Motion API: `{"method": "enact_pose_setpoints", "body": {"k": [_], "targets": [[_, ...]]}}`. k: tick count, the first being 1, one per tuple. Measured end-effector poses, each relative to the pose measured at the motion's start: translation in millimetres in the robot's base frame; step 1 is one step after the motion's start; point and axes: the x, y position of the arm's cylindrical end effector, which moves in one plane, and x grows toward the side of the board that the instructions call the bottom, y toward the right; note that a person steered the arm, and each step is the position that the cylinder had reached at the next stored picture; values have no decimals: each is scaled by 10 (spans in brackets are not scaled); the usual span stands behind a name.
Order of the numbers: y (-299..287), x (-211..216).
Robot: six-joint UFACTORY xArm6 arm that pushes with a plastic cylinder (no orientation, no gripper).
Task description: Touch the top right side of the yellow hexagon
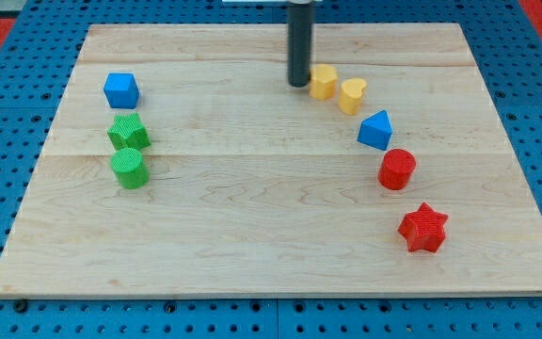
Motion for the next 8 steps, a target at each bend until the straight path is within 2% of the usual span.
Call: {"method": "enact_pose_setpoints", "body": {"k": [1,2,3,4,5,6,7,8], "targets": [[-46,-116],[265,69],[565,14],[476,4],[602,-447],[1322,-622],[1875,10],[1406,144]]}}
